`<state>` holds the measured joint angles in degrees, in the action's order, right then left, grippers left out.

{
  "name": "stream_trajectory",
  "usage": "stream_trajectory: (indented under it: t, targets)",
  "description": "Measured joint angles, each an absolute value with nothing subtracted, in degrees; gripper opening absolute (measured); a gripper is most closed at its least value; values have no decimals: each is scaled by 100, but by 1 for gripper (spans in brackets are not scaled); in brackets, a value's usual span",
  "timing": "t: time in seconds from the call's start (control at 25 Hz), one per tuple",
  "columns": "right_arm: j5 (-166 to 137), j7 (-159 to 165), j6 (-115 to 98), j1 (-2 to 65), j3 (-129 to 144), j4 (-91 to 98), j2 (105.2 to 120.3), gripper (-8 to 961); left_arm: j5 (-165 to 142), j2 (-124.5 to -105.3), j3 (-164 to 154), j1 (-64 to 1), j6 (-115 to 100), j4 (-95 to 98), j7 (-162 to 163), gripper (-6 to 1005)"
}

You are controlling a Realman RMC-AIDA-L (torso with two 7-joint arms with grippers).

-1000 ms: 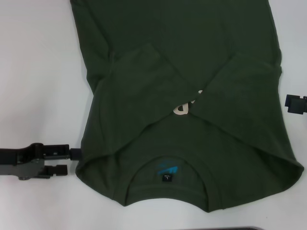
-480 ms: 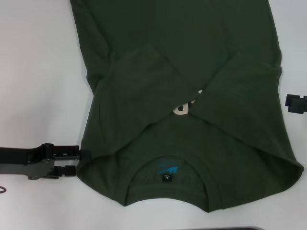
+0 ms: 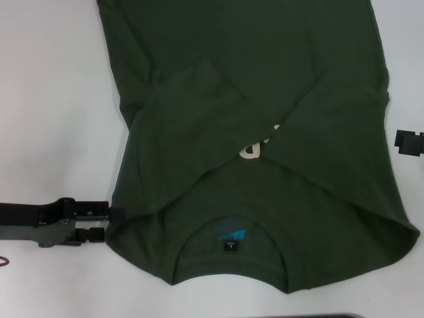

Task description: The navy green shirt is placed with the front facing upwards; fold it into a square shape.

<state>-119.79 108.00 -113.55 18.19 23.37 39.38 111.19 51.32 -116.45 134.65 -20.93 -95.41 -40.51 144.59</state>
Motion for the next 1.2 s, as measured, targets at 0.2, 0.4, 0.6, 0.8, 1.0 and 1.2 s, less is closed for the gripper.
stream_trajectory:
  t: [0.2, 0.4, 0.6, 0.8, 1.0, 1.2]
  targets:
    - [-11979, 10824, -11361, 1820, 2338, 3938, 11117, 855, 5087, -11645, 13464, -2103, -9502, -4051, 14458, 790]
    - [-11971, 10858, -11364, 1820, 2338, 3937, 11114, 855, 5081, -11655, 13465, -2103, -9478, -4051, 14457, 792]
    - [-11970, 10869, -11365, 1820, 2338, 3937, 11109, 856, 5051, -11695, 13465, -2117, -9474, -4051, 14452, 792]
    - [-11964, 10871, -11365, 1819, 2338, 3938, 11109, 856, 5032, -11773, 13465, -2199, -9475, -4045, 14404, 791]
    - [-11968, 10872, -11364, 1819, 2340, 3938, 11109, 856, 5022, -11838, 13465, -2271, -9474, -4035, 14394, 791]
    - [-11974, 10873, -11364, 1811, 2340, 3937, 11098, 856, 5014, -11854, 13465, -2311, -9465, -4034, 14429, 790]
